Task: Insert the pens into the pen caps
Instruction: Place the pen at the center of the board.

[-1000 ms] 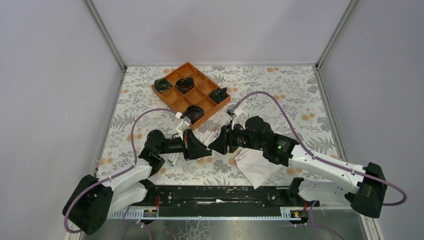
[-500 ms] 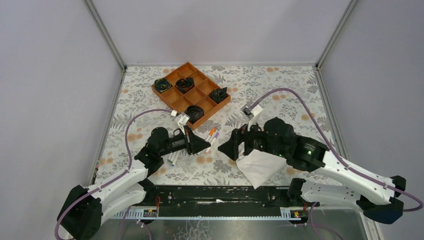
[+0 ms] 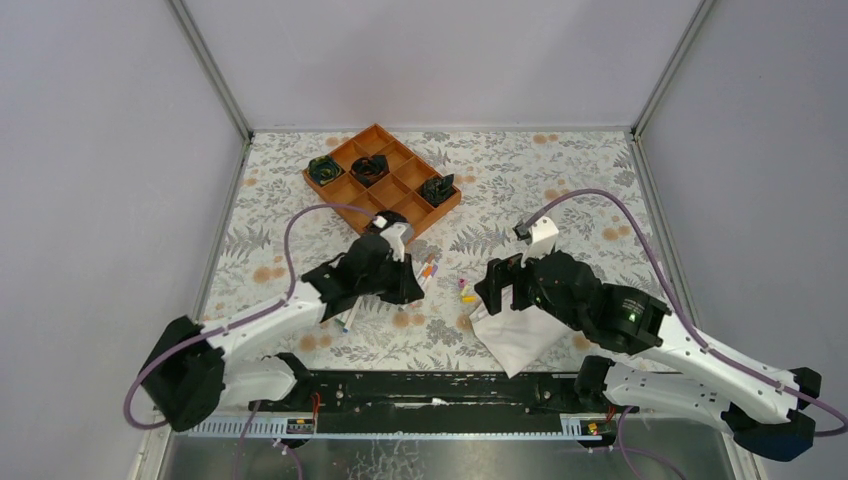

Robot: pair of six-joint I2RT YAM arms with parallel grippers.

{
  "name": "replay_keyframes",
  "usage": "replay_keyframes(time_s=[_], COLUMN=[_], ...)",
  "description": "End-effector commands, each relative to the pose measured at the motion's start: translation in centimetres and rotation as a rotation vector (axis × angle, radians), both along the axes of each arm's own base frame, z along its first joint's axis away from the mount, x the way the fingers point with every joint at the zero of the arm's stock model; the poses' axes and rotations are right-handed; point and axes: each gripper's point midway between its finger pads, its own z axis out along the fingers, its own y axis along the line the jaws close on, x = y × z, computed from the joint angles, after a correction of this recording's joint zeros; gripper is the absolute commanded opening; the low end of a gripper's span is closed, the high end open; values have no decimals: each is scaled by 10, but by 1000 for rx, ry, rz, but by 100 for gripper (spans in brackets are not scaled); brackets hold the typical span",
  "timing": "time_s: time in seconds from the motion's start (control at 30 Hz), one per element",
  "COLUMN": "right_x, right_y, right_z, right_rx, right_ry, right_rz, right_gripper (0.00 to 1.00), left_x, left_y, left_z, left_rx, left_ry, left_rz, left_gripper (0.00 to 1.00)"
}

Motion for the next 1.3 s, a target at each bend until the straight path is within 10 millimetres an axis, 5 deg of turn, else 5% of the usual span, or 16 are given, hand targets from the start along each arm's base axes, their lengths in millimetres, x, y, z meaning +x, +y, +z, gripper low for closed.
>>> replay_keyframes(time_s=[0.0,0.4,0.8,1.0,1.27], right_x=[10,2,4,4,2], right_y=[-23,-40,-31,-31,-33], right_z=[-9,-27,-45,-47,-50], right_rx=[-8,25,42,34,43], right_ry=[-24,4,51,67,85], right_rz=[-124,-175,-198,-211,-228], right_gripper=[96,96,95,95,95], left_x=[6,22,36,37,47], left_y=[1,-22,-23,-28,-17], left_z=[-22,-66,-77,-70,-21], left_rx=[166,237,264,229,153], left_ry=[41,121,76,66,-51], left_rz=[4,58,94,91,173], left_gripper=[0,5,19,29,38])
